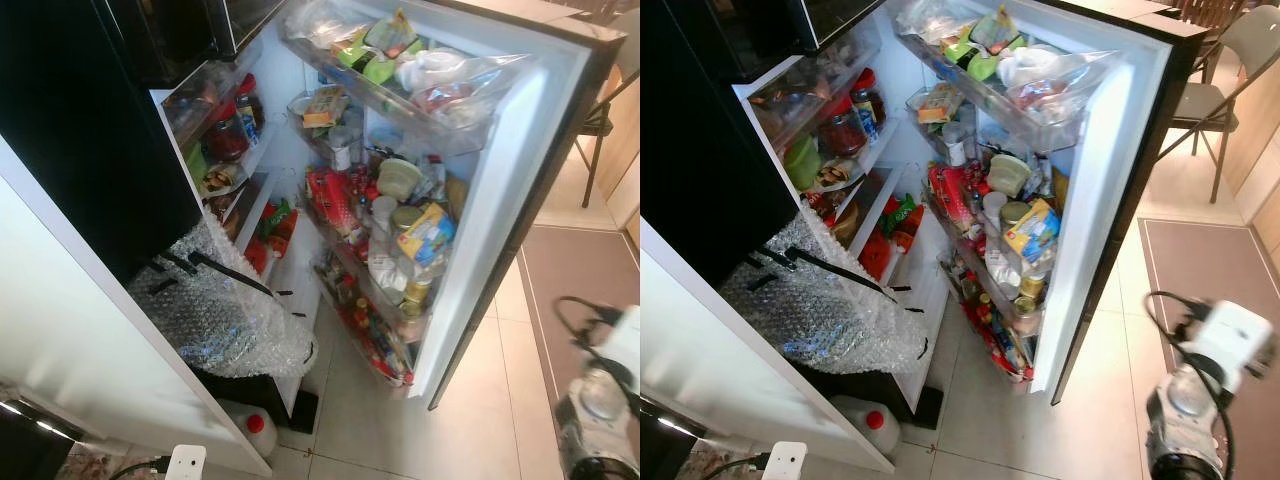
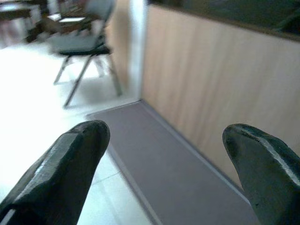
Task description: Restocking fridge
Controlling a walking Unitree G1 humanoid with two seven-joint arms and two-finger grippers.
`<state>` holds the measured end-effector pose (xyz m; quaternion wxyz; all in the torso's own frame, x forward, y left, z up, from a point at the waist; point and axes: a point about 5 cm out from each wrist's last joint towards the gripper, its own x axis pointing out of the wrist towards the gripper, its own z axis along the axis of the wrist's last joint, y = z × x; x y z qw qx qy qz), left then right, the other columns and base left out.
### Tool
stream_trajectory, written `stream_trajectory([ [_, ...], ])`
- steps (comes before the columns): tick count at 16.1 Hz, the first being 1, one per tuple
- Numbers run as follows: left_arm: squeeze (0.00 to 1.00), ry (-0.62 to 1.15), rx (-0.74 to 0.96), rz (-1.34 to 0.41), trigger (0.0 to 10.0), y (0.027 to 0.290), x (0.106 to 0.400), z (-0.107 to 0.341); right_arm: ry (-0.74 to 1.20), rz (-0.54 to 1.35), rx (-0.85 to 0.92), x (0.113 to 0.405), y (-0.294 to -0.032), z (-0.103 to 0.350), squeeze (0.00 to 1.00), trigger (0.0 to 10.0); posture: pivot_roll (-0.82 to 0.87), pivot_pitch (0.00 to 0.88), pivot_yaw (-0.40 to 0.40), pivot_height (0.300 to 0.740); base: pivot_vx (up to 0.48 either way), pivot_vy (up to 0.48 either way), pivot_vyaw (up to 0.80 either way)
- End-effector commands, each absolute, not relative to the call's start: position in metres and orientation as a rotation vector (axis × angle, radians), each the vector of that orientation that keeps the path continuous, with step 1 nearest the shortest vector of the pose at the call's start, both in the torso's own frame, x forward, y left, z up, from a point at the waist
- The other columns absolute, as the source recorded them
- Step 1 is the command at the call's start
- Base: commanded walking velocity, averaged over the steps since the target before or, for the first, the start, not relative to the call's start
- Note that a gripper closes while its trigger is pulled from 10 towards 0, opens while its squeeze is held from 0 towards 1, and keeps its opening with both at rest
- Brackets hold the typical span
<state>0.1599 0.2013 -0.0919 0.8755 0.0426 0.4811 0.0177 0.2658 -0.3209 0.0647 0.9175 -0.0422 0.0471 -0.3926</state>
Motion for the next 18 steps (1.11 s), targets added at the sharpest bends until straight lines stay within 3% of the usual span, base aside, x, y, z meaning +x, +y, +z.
stream_trajectory([
  [1,0.0,1.027,0.093,0.047,10.0,0.205,0.152,-0.094,0.137,-0.764,-0.084,0.27,-0.315,0.06,0.0,10.0,-0.1,0.0,0.091,0.74,0.0,0.0,0.0],
  [8,0.0,1.019,0.095,0.042,10.0,0.202,0.155,-0.094,0.112,-0.678,-0.115,0.284,-0.306,0.07,0.0,10.0,-0.1,0.0,0.09,0.74,0.0,0.0,0.0],
  [11,0.0,1.01,0.094,0.046,10.0,0.203,0.158,-0.092,0.066,-0.484,-0.13,0.306,-0.281,0.081,0.0,10.0,-0.1,0.0,0.09,0.74,0.0,0.0,0.0],
  [18,0.0,1.005,0.095,0.05,10.0,0.204,0.158,-0.092,0.066,-0.371,-0.1,0.314,-0.261,0.08,0.0,10.0,-0.09,0.0,0.09,0.74,0.0,0.0,0.0],
])
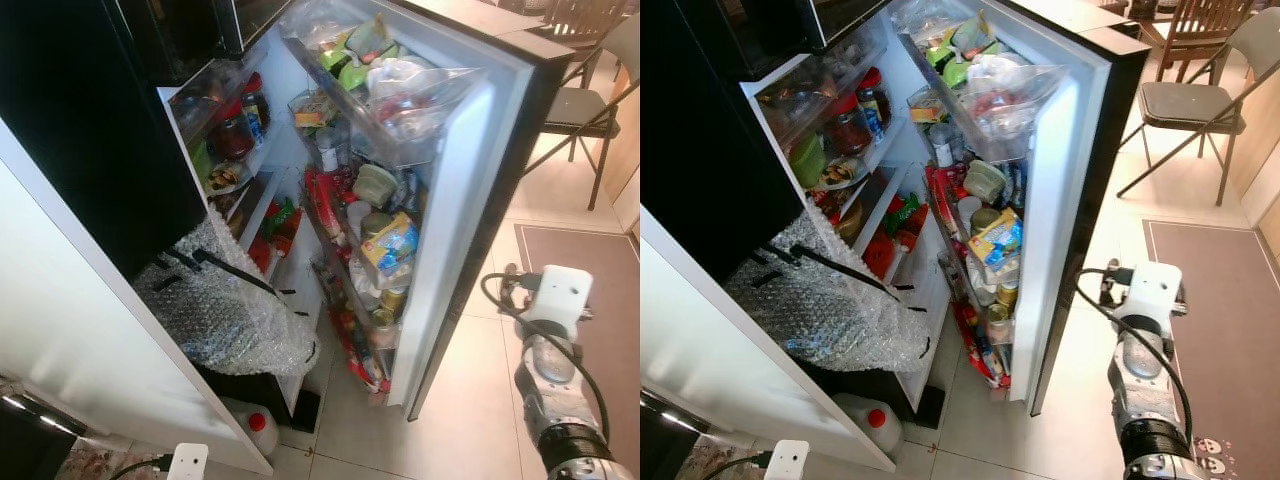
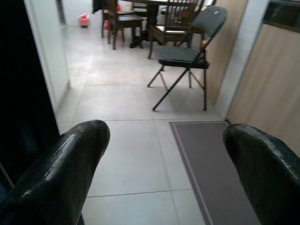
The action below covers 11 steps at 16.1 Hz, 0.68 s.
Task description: Restocking fridge
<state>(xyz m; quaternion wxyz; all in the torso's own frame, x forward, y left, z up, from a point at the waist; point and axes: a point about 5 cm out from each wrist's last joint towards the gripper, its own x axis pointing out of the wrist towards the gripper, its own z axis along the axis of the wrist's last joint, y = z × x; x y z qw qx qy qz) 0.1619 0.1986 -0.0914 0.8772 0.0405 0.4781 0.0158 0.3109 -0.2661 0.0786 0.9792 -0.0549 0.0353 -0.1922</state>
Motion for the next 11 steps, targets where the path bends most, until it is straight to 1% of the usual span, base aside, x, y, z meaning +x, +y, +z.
stream_trajectory([
  [1,0.0,1.004,0.095,0.051,10.0,0.204,0.158,-0.092,0.073,-0.34,-0.088,0.314,-0.258,0.078,0.0,10.0,-0.09,0.0,0.091,0.74,0.0,0.0,0.0],
  [4,0.0,0.999,0.096,0.051,10.0,0.204,0.16,-0.091,0.098,-0.21,-0.078,0.317,-0.242,0.074,0.0,10.0,-0.09,0.0,0.092,0.74,0.0,0.0,0.0],
  [10,0.0,0.991,0.099,0.048,10.0,0.202,0.163,-0.091,0.096,-0.129,-0.077,0.327,-0.23,0.078,0.0,10.0,-0.09,0.0,0.096,0.74,0.0,0.0,0.0],
  [11,0.0,0.988,0.1,0.047,10.0,0.202,0.163,-0.09,0.088,-0.075,-0.065,0.333,-0.221,0.083,0.0,10.0,-0.09,0.0,0.096,0.74,0.0,0.0,0.0],
])
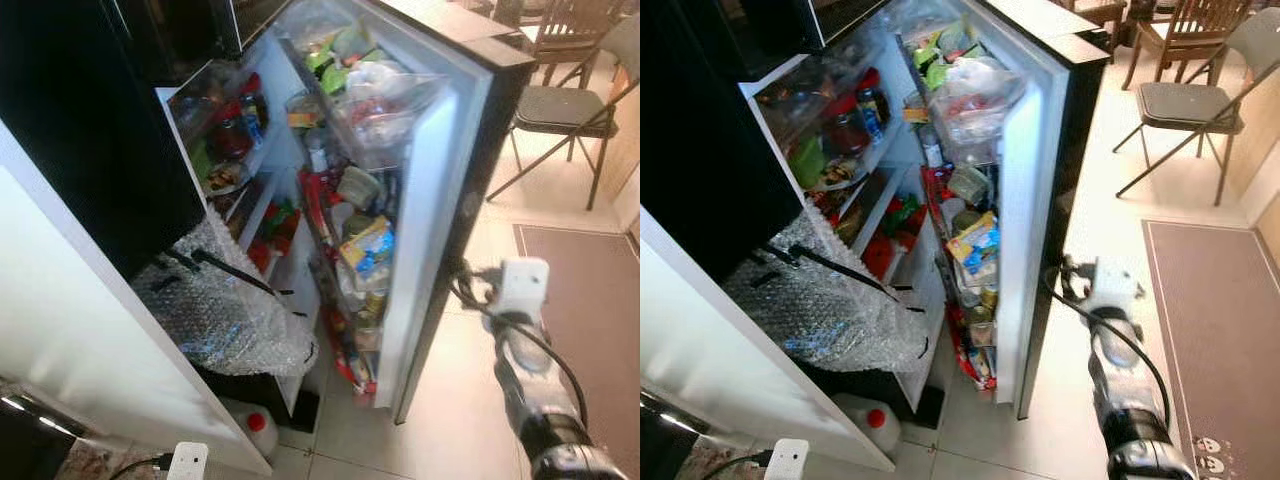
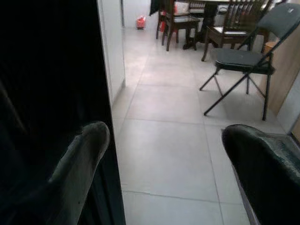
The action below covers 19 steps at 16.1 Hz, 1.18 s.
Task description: Restocking fridge
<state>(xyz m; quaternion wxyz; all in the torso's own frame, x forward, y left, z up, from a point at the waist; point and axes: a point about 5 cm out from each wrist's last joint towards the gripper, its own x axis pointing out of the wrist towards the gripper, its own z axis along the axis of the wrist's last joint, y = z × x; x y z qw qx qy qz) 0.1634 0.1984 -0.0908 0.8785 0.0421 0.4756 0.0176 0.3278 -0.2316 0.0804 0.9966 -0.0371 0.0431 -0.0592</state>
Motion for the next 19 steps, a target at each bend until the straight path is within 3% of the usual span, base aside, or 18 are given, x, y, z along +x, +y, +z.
stream_trajectory([
  [1,0.0,0.988,0.101,0.048,10.0,0.202,0.164,-0.09,0.09,-0.051,-0.062,0.335,-0.217,0.083,0.0,10.0,-0.08,0.0,0.095,0.74,0.0,0.0,0.0],
  [5,0.0,0.98,0.101,0.051,10.0,0.202,0.166,-0.089,0.08,0.232,-0.043,0.343,-0.176,0.089,0.0,10.0,-0.08,0.0,0.093,0.74,0.0,0.0,0.0],
  [10,0.0,0.979,0.101,0.044,10.0,0.199,0.166,-0.089,0.055,0.497,-0.011,0.338,-0.148,0.095,0.0,10.0,-0.1,0.0,0.094,0.74,0.0,0.0,0.0],
  [19,0.0,0.968,0.106,0.045,10.0,0.2,0.17,-0.088,0.095,0.736,0.038,0.313,-0.143,0.086,0.0,10.0,-0.1,0.0,0.099,0.74,0.0,0.0,0.0],
])
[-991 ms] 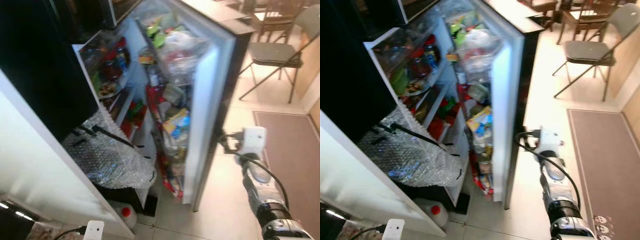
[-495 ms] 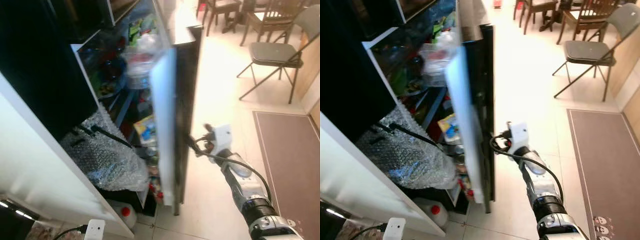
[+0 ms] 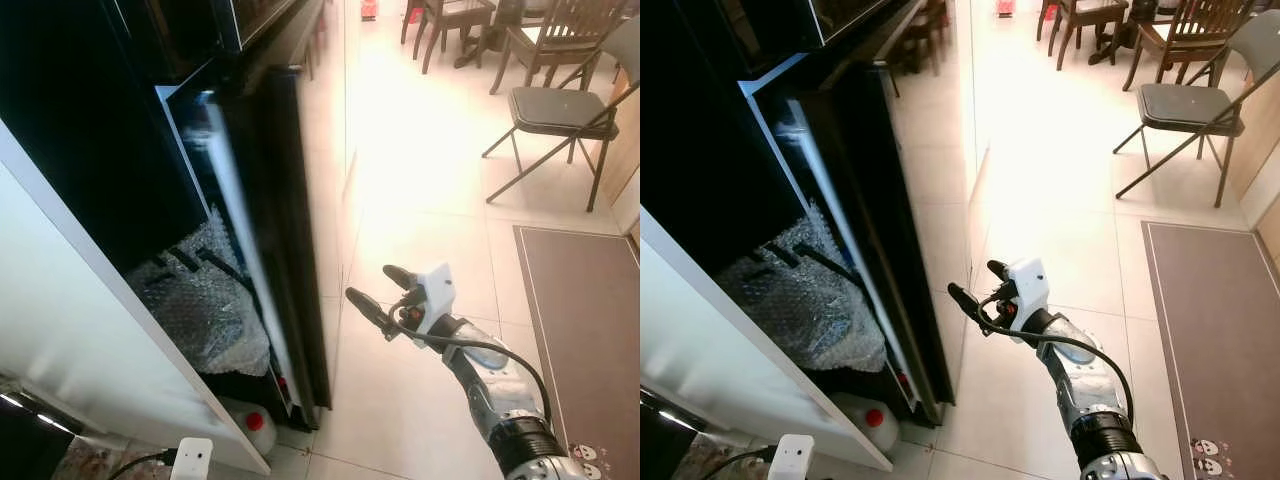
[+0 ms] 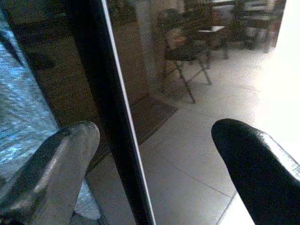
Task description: Restocking fridge
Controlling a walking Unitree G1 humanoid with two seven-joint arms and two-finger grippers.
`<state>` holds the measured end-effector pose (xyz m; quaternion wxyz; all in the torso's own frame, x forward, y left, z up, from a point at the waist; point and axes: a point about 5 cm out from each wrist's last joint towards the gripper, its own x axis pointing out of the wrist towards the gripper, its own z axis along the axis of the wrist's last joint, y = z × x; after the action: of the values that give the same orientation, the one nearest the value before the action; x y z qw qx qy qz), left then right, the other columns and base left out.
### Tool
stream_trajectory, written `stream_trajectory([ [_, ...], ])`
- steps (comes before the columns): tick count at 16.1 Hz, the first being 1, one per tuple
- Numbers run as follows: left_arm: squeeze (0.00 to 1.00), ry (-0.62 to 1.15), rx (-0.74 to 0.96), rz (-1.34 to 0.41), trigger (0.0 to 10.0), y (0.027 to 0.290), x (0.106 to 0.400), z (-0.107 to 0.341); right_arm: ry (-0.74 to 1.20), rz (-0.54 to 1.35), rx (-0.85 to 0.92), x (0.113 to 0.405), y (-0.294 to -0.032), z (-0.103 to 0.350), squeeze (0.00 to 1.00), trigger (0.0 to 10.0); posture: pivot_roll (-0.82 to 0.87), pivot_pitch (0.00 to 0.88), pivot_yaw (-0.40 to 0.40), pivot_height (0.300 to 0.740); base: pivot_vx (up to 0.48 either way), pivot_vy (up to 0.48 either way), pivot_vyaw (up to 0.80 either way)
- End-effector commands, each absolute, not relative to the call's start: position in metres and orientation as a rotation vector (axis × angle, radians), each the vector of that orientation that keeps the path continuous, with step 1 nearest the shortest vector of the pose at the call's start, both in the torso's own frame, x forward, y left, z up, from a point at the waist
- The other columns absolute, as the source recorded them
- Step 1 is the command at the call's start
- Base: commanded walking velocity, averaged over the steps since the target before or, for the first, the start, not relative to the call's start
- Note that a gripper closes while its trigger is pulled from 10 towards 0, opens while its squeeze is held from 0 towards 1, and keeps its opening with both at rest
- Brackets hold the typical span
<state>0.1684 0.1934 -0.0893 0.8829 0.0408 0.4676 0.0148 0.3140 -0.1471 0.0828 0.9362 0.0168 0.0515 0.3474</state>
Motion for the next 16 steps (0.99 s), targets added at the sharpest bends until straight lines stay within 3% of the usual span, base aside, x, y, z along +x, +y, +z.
stream_trajectory([
  [1,0.0,0.966,0.107,0.045,10.0,0.201,0.17,-0.087,0.096,0.749,0.041,0.312,-0.143,0.086,0.0,10.0,-0.1,0.0,0.099,0.74,0.0,0.0,0.0],
  [7,0.0,0.956,0.118,0.045,10.0,0.202,0.172,-0.086,0.081,0.618,-0.021,0.319,-0.168,0.093,0.0,10.0,-0.1,0.0,0.105,0.74,0.0,0.0,0.0],
  [13,0.0,0.944,0.127,0.049,10.0,0.203,0.175,-0.085,0.058,0.805,-0.073,0.331,-0.151,0.112,0.0,10.0,-0.1,0.0,0.109,0.74,0.0,0.0,0.0],
  [16,0.0,0.932,0.12,0.057,10.0,0.204,0.176,-0.083,0.026,0.79,-0.062,0.346,-0.149,0.127,0.0,10.0,-0.09,0.0,0.109,0.74,0.0,0.0,0.0],
])
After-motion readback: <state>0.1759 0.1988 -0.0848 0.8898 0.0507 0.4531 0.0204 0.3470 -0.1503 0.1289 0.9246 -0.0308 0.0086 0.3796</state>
